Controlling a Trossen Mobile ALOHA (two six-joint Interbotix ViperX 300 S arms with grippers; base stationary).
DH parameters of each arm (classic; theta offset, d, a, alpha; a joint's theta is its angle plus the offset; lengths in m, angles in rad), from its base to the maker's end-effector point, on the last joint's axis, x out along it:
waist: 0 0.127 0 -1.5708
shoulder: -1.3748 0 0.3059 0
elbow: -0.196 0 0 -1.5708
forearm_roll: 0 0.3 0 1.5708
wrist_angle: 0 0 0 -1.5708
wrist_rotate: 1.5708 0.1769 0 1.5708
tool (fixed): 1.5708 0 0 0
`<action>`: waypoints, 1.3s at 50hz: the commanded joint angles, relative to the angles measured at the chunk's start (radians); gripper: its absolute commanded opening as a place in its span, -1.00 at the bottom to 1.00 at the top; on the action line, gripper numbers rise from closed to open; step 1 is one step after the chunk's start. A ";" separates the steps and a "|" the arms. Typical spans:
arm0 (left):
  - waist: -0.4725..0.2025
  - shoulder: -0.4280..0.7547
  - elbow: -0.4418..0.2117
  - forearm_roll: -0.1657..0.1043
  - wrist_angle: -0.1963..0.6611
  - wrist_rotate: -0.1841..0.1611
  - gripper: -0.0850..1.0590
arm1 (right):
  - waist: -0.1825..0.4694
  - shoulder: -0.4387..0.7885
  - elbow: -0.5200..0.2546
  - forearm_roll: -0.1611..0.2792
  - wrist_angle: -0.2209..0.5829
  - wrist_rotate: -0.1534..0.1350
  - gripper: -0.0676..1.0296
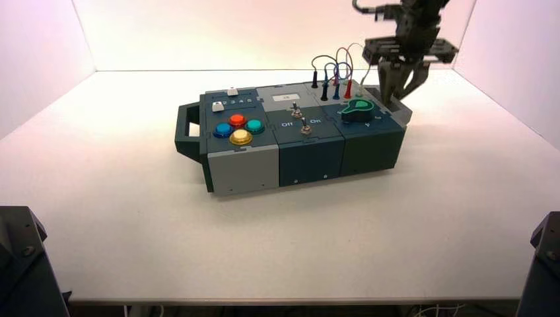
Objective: Move the top slider to position 4.
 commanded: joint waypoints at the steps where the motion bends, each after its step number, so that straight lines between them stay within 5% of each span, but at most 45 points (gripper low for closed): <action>1: 0.006 0.006 -0.015 -0.002 -0.009 0.005 -0.91 | 0.002 -0.046 -0.032 0.003 0.009 0.003 -0.37; 12: 0.005 0.008 -0.014 -0.003 -0.009 0.003 -0.91 | 0.032 -0.110 -0.055 0.003 0.054 0.003 -0.38; 22: 0.005 0.018 -0.015 -0.002 -0.008 0.005 -0.91 | 0.133 -0.207 -0.101 0.002 0.127 0.002 -0.89; 32: 0.005 0.034 -0.015 -0.002 -0.006 0.003 -0.91 | 0.244 -0.232 -0.152 0.006 0.152 0.008 -0.92; 51: 0.005 0.031 -0.015 -0.003 -0.003 0.003 -0.91 | 0.370 -0.094 -0.293 0.055 0.152 0.008 -0.92; 65: 0.005 0.029 -0.015 -0.003 -0.003 0.003 -0.91 | 0.479 0.052 -0.468 0.078 0.186 0.008 -0.92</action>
